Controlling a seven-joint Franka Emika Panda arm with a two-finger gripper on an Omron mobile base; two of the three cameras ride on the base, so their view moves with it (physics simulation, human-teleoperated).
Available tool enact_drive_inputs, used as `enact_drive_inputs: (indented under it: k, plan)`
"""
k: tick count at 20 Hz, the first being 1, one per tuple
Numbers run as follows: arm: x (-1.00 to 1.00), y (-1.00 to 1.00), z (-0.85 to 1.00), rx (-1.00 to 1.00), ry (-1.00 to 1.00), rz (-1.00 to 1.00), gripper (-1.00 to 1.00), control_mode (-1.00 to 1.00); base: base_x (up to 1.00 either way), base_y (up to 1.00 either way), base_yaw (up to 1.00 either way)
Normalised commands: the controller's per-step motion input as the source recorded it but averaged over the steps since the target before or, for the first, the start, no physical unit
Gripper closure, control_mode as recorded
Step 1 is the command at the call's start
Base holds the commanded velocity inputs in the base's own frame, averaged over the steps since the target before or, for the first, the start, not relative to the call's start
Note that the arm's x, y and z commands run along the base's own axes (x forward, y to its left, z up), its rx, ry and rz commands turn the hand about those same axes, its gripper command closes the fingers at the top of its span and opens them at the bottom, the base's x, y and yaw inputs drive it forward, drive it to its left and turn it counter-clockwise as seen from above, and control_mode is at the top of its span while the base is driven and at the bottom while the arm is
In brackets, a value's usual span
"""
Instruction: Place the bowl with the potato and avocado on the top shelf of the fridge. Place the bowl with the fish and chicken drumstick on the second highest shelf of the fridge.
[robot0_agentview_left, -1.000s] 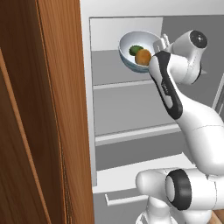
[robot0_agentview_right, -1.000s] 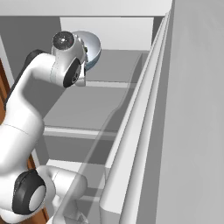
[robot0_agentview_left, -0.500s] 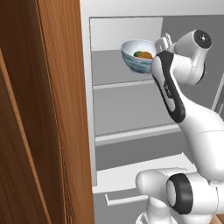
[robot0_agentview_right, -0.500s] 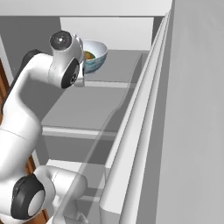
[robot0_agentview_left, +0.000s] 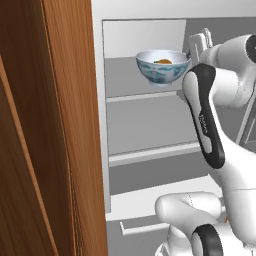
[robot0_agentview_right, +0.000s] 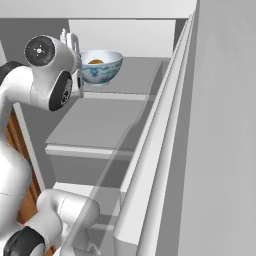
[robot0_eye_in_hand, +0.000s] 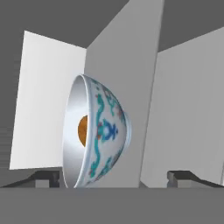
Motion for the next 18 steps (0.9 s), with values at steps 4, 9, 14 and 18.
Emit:
enact_drive_inputs:
  k: [4,9,14,18]
  plan:
    - [-1.00,0.14,-0.09,-0.01,-0.01,0.00,-1.00,-1.00,0.00,0.00,0.00]
    - [-1.00,0.32,-0.71,-0.10,0.16,0.03,-1.00,-1.00,0.00,0.00,0.00]
    - [-0.97,0.04,-0.44,-0.17,0.33,0.25,-1.00,-1.00,0.00,0.00,0.00]
    - [-0.52,-0.17,-0.03,-0.11,0.42,0.37,-1.00,-1.00,0.00,0.00,0.00]
